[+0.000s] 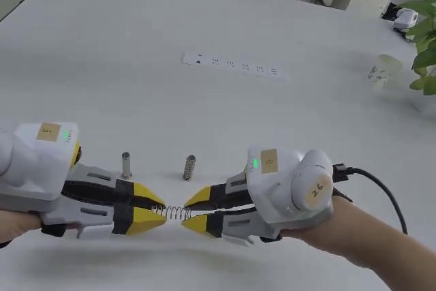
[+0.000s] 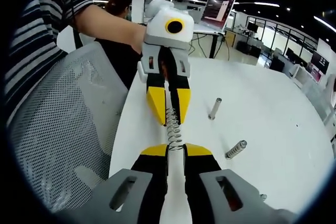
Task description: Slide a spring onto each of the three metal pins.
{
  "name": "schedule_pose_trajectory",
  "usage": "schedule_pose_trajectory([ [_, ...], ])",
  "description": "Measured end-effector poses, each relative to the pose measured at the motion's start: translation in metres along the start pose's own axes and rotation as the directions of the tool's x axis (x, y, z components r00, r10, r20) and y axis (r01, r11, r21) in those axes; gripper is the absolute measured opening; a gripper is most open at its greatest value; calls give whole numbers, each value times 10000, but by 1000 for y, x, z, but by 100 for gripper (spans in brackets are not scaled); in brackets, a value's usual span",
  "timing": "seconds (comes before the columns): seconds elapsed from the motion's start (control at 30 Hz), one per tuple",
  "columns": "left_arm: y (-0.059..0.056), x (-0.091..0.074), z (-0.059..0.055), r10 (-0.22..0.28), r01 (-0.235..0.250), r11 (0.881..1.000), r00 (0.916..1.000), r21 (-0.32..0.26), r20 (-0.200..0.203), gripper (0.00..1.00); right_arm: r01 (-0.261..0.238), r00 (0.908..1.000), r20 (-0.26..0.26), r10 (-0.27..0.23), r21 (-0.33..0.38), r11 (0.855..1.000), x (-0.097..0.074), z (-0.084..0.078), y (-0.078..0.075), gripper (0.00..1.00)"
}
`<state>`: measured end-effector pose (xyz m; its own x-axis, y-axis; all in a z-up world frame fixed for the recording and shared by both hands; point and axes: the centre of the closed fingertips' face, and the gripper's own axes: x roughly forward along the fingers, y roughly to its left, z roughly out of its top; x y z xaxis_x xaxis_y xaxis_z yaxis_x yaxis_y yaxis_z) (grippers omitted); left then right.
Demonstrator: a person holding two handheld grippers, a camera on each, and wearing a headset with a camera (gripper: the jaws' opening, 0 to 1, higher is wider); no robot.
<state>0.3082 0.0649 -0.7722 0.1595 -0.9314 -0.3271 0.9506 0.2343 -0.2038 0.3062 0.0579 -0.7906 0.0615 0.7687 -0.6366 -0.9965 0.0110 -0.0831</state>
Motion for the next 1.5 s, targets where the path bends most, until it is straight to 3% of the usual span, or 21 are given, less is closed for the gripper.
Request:
schedule_pose_trajectory([
  [0.13,0,0,-2,-6,7,10000,10000,51,-79,2,-38,10000,4,38,-30,10000,-1,1,1,8],
  [0.3,0,-1,-4,-8,8,10000,9999,59,-102,2,-20,9999,-108,14,-554,9985,-4,9,1,7],
  [0.57,1,0,-6,53,-47,9997,9997,228,-233,2,-114,9999,-96,100,-1536,9881,-10,32,0,7],
  [0.7,0,1,-6,89,-81,9995,9996,307,-263,2,-204,9998,-7,205,-1675,9857,-9,41,2,7],
  [0.83,-1,3,-7,99,-85,9989,9995,451,-309,2,-329,9988,324,376,-1365,9901,-6,51,3,8],
  [1.07,-1,5,-7,74,-54,9985,9993,553,-363,2,-247,9979,556,323,-1326,9909,0,59,3,8],
  [1.5,0,7,-10,99,-80,9993,9985,358,-537,3,-23,9987,502,110,-1700,9854,4,58,4,8],
])
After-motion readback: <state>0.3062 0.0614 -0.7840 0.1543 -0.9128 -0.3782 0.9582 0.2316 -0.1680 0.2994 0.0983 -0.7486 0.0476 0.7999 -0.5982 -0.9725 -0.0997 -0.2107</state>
